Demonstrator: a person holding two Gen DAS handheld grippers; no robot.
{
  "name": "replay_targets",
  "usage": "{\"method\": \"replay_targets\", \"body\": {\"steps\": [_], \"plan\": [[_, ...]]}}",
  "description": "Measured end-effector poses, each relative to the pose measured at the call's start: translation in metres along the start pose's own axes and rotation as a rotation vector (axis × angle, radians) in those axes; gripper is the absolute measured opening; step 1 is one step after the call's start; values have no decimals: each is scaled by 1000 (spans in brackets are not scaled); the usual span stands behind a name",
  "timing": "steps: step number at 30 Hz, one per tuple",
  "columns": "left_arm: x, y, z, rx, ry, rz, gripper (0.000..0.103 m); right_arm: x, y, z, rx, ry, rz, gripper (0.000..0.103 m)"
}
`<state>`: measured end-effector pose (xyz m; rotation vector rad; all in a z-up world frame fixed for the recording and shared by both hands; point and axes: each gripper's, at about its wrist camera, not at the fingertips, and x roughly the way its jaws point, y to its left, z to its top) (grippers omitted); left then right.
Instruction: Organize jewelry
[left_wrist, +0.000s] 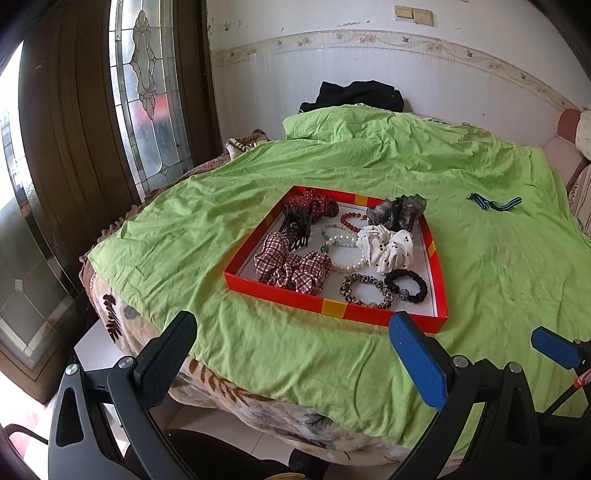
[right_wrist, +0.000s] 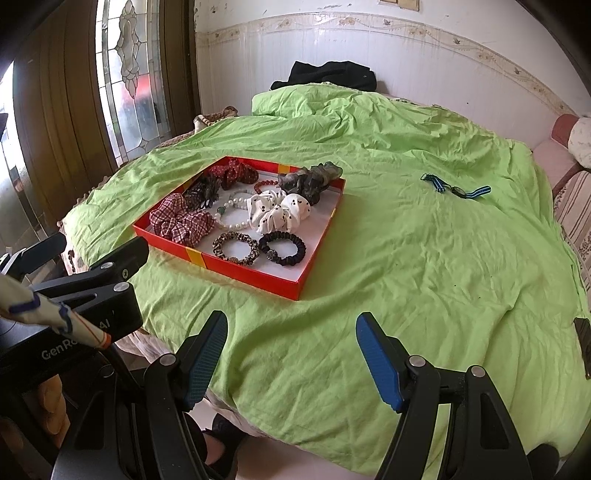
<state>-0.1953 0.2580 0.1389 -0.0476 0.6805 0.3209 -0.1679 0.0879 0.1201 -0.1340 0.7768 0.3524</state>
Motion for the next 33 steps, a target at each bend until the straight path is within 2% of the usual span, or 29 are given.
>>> {"method": "replay_targets", "body": {"steps": [33], "plan": [[9, -3, -9, -8, 25, -17, 103, 7, 3, -3, -8, 11, 6, 77]]}}
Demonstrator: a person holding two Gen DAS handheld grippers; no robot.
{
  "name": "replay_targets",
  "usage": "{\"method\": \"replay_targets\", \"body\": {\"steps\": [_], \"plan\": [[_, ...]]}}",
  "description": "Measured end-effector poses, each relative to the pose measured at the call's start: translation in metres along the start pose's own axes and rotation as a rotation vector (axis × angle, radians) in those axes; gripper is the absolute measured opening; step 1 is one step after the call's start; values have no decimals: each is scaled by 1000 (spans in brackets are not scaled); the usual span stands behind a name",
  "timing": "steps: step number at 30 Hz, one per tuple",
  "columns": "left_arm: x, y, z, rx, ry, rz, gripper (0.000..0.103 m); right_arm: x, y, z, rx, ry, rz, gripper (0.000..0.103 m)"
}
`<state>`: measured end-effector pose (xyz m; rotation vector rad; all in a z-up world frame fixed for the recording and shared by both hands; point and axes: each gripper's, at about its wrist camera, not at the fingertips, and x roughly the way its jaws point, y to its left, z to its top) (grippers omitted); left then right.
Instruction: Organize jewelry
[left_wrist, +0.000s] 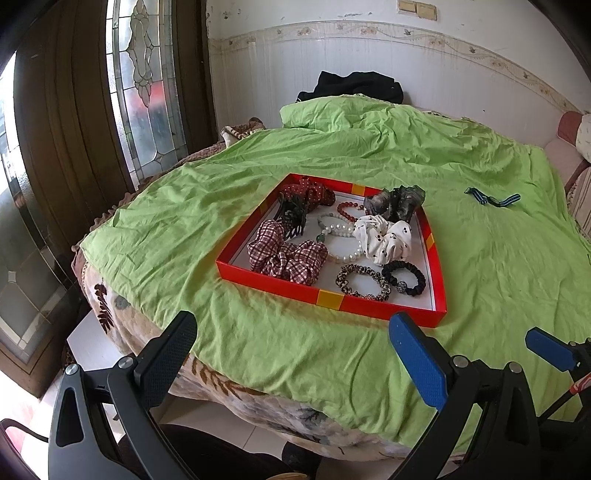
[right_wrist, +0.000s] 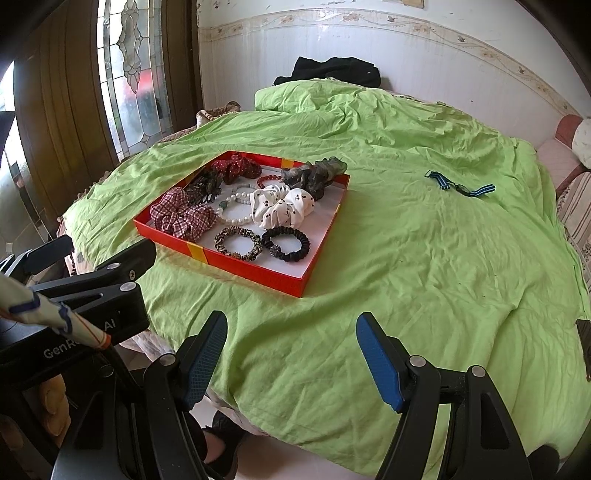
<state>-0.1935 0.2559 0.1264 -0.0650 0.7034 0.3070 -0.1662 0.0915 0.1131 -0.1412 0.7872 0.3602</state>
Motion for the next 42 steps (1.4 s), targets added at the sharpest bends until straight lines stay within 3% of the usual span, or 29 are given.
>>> {"method": "replay_targets", "body": {"steps": [42], "plan": [[13, 5, -3, -14, 44, -26, 103, 7, 2, -4, -19, 15, 10, 77]]}}
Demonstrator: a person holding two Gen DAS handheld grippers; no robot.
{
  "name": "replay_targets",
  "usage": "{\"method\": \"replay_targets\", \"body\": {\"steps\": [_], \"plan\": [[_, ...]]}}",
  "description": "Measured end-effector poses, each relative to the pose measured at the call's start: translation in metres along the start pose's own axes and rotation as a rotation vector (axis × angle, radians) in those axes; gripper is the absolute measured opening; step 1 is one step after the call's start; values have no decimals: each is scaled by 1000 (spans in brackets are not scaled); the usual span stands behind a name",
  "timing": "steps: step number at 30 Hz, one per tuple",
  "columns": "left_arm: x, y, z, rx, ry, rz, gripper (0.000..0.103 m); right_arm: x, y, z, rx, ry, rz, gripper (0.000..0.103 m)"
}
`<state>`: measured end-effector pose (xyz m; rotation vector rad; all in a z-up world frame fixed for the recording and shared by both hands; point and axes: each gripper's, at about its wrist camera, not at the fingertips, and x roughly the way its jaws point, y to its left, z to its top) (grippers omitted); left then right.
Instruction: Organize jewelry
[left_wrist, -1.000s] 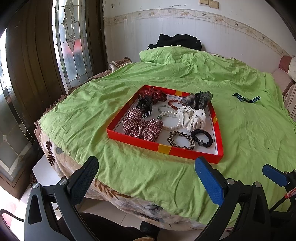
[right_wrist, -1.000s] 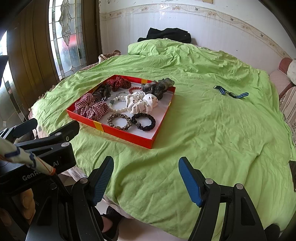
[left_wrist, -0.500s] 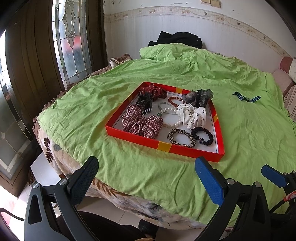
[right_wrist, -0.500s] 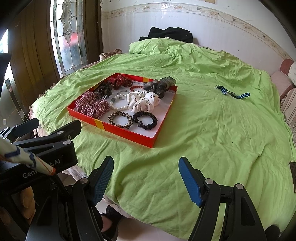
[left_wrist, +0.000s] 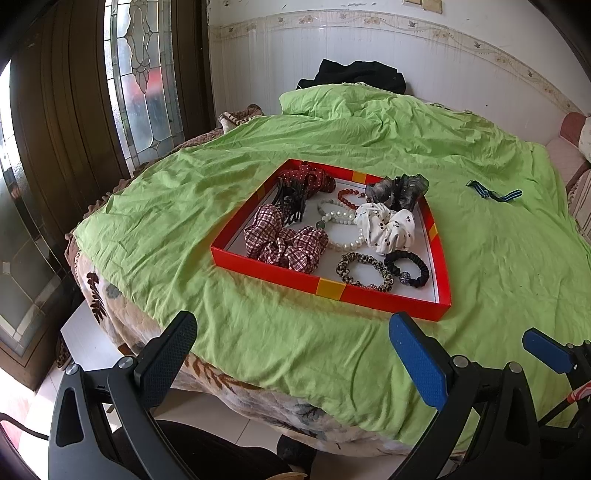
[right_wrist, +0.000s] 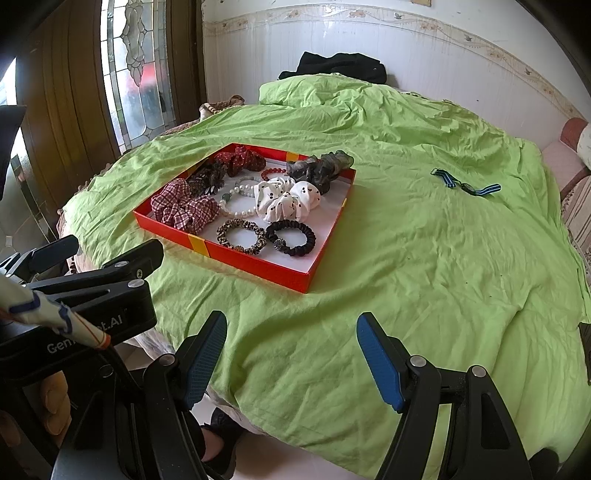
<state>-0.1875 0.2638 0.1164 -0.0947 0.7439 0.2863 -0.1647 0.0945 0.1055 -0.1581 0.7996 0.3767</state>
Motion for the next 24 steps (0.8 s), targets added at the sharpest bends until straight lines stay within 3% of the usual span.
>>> {"method": "replay_targets", "body": {"steps": [24], "plan": [[-4, 6, 0, -7, -8, 6, 103, 3, -5, 1, -25, 5, 29, 78]]}}
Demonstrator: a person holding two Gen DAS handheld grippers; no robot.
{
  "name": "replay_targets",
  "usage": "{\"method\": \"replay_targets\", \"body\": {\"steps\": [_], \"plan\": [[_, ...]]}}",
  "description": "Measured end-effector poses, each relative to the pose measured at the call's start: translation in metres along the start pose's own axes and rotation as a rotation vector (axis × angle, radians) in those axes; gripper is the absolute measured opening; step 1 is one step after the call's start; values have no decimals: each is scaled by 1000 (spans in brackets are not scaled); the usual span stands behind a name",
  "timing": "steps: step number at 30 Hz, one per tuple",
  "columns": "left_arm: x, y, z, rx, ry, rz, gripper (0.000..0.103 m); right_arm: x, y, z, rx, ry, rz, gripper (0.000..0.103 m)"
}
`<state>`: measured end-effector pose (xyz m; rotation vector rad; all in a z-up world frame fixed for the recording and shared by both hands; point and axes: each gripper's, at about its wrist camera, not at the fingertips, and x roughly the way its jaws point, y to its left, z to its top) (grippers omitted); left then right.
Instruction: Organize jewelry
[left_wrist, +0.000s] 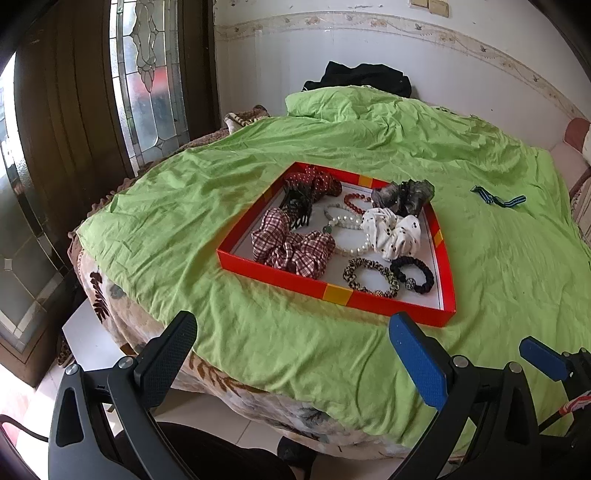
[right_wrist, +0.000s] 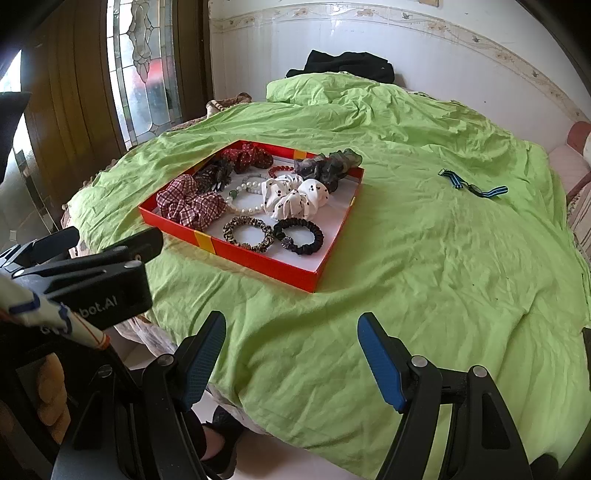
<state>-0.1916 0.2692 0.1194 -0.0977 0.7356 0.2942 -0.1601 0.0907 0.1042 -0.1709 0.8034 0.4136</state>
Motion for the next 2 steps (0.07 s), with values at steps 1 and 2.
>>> {"method": "replay_targets", "body": {"steps": [1, 2], "plan": [[-3, -2, 0, 2, -2, 3, 103, -1, -3, 1, 4, -5, 1, 78], [-5, -1, 2, 3, -3, 3, 103, -2, -6, 3, 8, -9, 1, 78]]}}
